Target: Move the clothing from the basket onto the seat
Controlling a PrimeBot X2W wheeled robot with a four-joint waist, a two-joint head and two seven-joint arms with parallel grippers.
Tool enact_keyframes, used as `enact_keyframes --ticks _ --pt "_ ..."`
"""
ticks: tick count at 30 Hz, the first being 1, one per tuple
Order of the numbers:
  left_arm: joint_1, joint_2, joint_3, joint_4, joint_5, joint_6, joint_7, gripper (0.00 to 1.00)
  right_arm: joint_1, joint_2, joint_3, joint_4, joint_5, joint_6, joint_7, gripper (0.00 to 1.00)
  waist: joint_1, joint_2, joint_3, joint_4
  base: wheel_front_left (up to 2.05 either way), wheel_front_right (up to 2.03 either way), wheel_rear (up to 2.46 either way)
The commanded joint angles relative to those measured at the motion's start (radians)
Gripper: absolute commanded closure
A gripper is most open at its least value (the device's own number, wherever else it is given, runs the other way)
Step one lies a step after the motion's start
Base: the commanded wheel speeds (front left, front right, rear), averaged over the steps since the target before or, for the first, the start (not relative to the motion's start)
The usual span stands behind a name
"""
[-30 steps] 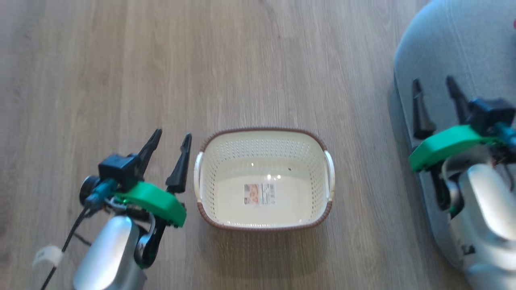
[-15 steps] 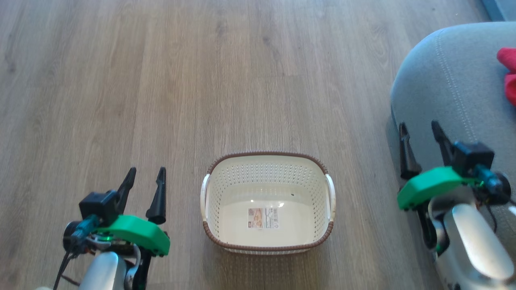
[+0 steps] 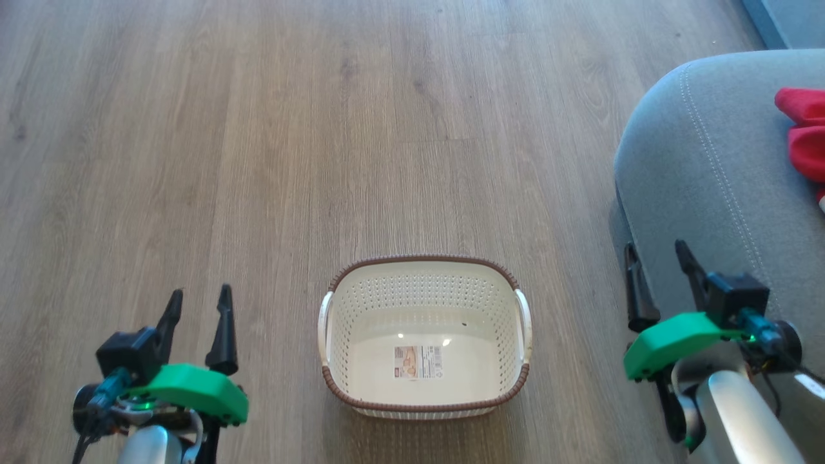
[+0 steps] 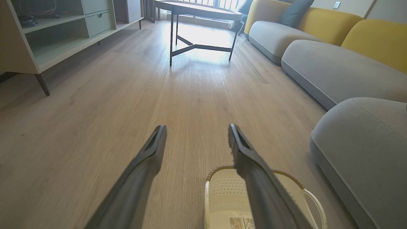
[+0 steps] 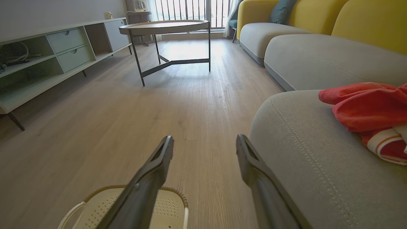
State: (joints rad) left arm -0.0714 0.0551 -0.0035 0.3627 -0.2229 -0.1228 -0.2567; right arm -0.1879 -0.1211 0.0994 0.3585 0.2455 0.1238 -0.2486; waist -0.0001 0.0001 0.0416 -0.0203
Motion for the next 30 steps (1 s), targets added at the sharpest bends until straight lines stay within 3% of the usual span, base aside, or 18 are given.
enact_keyframes --ticks 1,26,27,30 --pt "-0.023 0.003 0.045 -0.036 0.009 0.004 -0.005 0.00 -0.006 0.010 0.015 -0.036 -0.007 0.007 -0.013 0.00 0.0001 -0.0001 -0.002 0.001 0.00 0.00 0.00" --pt "-0.003 -0.005 0.077 -0.071 0.012 0.007 -0.005 0.00 0.003 0.028 0.011 -0.043 -0.018 0.007 -0.013 0.00 0.0001 -0.0001 0.007 0.001 0.00 0.00 0.00" --pt "0.023 -0.009 0.048 -0.032 0.017 0.001 0.000 1.00 0.022 0.023 -0.005 -0.004 -0.008 0.000 0.000 1.00 0.0001 -0.0001 0.007 0.001 0.00 0.00 0.00" --pt "0.027 -0.010 0.050 0.002 0.007 0.000 0.007 1.00 0.033 0.024 -0.002 0.023 0.002 0.000 0.004 1.00 0.0001 -0.0001 0.007 0.001 0.00 0.00 0.00"
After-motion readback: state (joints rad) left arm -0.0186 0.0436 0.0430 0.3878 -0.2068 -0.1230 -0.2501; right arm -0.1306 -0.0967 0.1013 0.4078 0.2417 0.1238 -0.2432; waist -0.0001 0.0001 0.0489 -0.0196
